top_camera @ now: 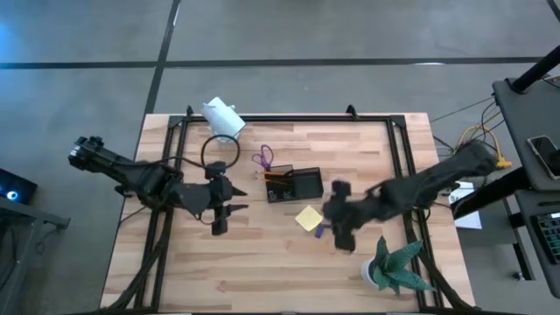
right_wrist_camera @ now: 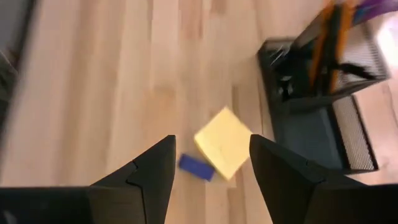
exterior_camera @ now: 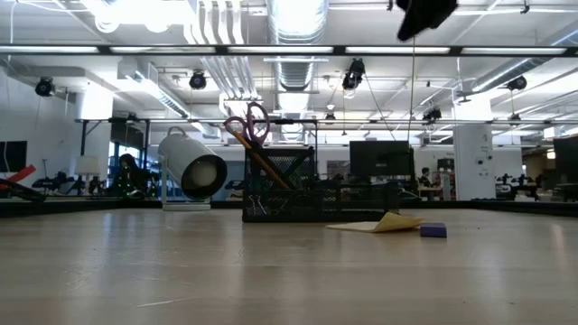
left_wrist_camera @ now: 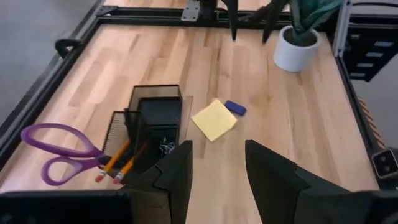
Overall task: Pick and place office supplies into organizer
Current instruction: Put the yellow sticky notes into the black desk organizer, then put the blue eraser into the black desk organizer
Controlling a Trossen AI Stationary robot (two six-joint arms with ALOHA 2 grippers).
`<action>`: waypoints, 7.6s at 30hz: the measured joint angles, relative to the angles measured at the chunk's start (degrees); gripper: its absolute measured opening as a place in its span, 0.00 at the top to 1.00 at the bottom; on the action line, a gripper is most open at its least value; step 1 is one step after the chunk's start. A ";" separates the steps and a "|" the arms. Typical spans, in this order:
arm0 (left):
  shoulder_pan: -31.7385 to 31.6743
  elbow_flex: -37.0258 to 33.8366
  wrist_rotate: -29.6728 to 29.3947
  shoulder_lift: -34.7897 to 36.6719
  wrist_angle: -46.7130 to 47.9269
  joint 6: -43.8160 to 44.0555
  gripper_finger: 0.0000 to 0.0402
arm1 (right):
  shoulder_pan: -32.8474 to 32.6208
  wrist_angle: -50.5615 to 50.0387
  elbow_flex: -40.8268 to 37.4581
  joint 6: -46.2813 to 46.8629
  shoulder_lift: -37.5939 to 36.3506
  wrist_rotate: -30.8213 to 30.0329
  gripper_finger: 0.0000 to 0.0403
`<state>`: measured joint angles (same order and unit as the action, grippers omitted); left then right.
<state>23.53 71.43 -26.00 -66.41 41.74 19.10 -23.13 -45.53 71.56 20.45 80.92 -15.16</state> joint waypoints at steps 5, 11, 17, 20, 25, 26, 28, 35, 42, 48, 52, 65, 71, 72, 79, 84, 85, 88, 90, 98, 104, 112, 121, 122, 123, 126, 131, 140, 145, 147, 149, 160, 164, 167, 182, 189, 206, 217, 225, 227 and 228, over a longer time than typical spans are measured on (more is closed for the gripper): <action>0.30 -0.36 0.11 0.00 0.04 0.08 0.68 | -2.46 -1.32 1.79 -4.33 10.27 -3.54 0.51; 0.32 -0.61 0.11 0.00 -0.04 -0.32 0.68 | -4.33 -1.23 4.31 -5.43 19.15 -4.48 0.51; 0.30 -0.69 0.13 0.00 2.98 -0.49 0.68 | -5.15 0.06 6.18 -2.69 26.62 -4.51 0.51; 0.22 -0.73 0.13 0.00 5.35 -0.54 0.68 | -4.93 0.16 7.72 -2.22 30.09 -4.48 0.51; 0.22 -0.76 0.11 0.00 5.88 -4.22 0.68 | -3.70 -1.22 10.44 1.84 33.98 -4.52 0.51; 0.22 -0.76 0.11 0.00 5.92 -4.74 0.68 | -3.42 -1.25 10.81 2.31 34.36 -4.54 0.51; 0.22 -0.78 0.11 0.00 5.92 -6.15 0.68 | -2.91 -1.24 11.03 2.46 34.93 -4.52 0.51; 0.22 -0.82 0.13 0.07 6.85 -7.54 0.68 | -1.43 -2.49 10.29 2.21 36.89 -4.45 0.53; 0.22 -0.84 0.13 0.09 7.80 -7.55 0.68 | -0.55 -3.24 9.89 2.12 38.44 -4.11 0.56; 0.22 -0.84 0.14 0.09 7.76 -7.53 0.68 | 0.53 -3.69 9.68 1.96 38.56 -4.42 0.65; 0.22 -0.84 0.13 0.09 7.40 -7.47 0.68 | 1.88 -4.14 8.85 1.51 38.55 -5.53 0.74; 0.19 -0.84 0.13 0.09 6.71 -7.36 0.68 | 6.00 -4.65 7.95 -2.56 38.34 -3.66 0.96; 0.17 -0.84 0.09 0.09 5.87 -7.29 0.68 | 5.93 -5.44 7.71 -0.48 35.49 -4.44 0.98; 0.17 -0.84 0.05 0.09 5.40 -7.29 0.68 | 5.88 -5.95 7.83 0.02 34.45 -4.58 0.98; 0.17 -0.84 -0.05 0.07 3.30 -7.45 0.68 | 5.01 -9.75 8.72 5.90 25.09 -10.51 0.98; 0.11 -0.86 -0.13 0.07 3.26 -7.47 0.68 | 5.83 -10.30 8.62 9.77 19.17 -14.78 0.98; 0.11 -0.86 -0.23 0.07 3.16 -7.46 0.68 | 6.48 -9.77 8.60 9.23 18.73 -14.81 0.98; 0.08 -0.89 -0.28 0.07 3.09 -7.44 0.68 | 8.83 -7.89 8.57 7.45 18.45 -13.36 0.98; 0.08 -0.89 -0.28 0.07 2.99 -7.42 0.68 | 10.71 -7.10 8.56 7.25 18.63 -11.65 0.98; 0.08 -0.91 -0.33 0.07 2.22 -6.62 0.68 | 20.65 -6.07 8.56 15.49 21.82 -0.32 0.98; 0.08 -0.91 -0.35 0.07 2.23 -4.45 0.68 | 23.26 -4.96 8.56 15.46 24.53 0.83 0.98; 0.08 -0.91 -0.33 0.07 2.40 -4.45 0.68 | 23.27 -4.31 8.49 12.10 27.86 -1.07 0.98; 0.07 -0.91 -0.33 0.07 2.41 -4.45 0.68 | 22.76 -2.70 8.47 8.78 27.83 -11.68 0.98; 0.08 -0.91 -0.33 0.07 2.43 -4.45 0.68 | 22.83 -2.63 8.47 7.46 27.83 -9.95 0.98; 0.08 -0.91 -0.35 0.07 2.40 -4.45 0.68 | 22.85 -2.71 8.46 6.15 27.91 -8.43 0.98; 0.08 -0.91 -0.34 0.07 2.39 -4.46 0.68 | 22.26 -2.65 8.22 3.45 28.70 -7.52 0.98; 0.06 -0.91 -0.35 0.07 2.38 -4.45 0.68 | 20.99 -0.55 8.12 2.08 29.75 -6.65 0.96; 0.06 -0.91 -0.44 0.07 2.34 -4.45 0.68 | 20.78 0.30 8.12 2.86 30.28 -4.60 0.71; 0.07 -0.91 -0.44 0.07 2.32 -4.47 0.68 | 18.87 -2.63 8.71 -1.01 28.46 -4.13 0.59; 0.06 -0.91 -0.44 0.07 2.35 -4.47 0.68 | 16.32 -3.43 8.58 -6.66 26.59 -3.99 0.57; 0.08 -0.91 -0.44 0.07 2.37 -4.47 0.68 | 13.09 -4.69 8.14 -13.92 24.72 -3.09 0.55; 0.08 -0.91 -0.44 0.04 2.48 -4.91 0.68 | -0.50 -4.08 3.02 -35.28 25.08 3.77 0.54; 0.08 -0.91 -0.46 0.02 2.27 -4.93 0.68 | -0.62 -3.87 2.19 -33.10 26.31 3.87 0.54; 0.06 -0.91 -0.46 0.02 2.23 -4.87 0.68 | -0.30 -2.64 1.58 -32.87 27.12 3.88 0.54; 0.07 -0.91 -0.46 0.02 2.11 -4.41 0.68 | 0.48 5.41 -5.14 -37.81 27.22 5.37 0.54; 0.06 -0.91 -0.48 0.02 1.81 -4.30 0.68 | 2.60 7.62 -6.44 -41.06 26.96 9.15 0.54; 0.06 -0.91 -0.47 0.02 0.39 -4.26 0.68 | 7.62 7.55 -7.18 -38.56 27.04 16.22 0.76; 0.06 -0.91 -0.64 0.02 0.28 -4.45 0.68 | 7.75 3.47 -2.84 -29.21 25.97 13.91 0.85; 0.06 -0.91 -1.38 0.02 0.22 -4.45 0.68 | 8.92 2.83 7.58 -25.10 23.10 6.20 0.86; 0.06 -0.91 -1.38 0.02 0.15 -4.47 0.68 | 10.49 4.77 9.65 -25.14 23.34 5.80 0.86; 0.06 -0.91 -1.39 0.02 0.03 -4.47 0.68 | 11.39 5.81 10.49 -25.08 23.87 5.76 0.86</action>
<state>23.59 70.52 -27.39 -66.39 41.77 14.63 -11.73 -39.72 82.05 -4.63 104.79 -9.40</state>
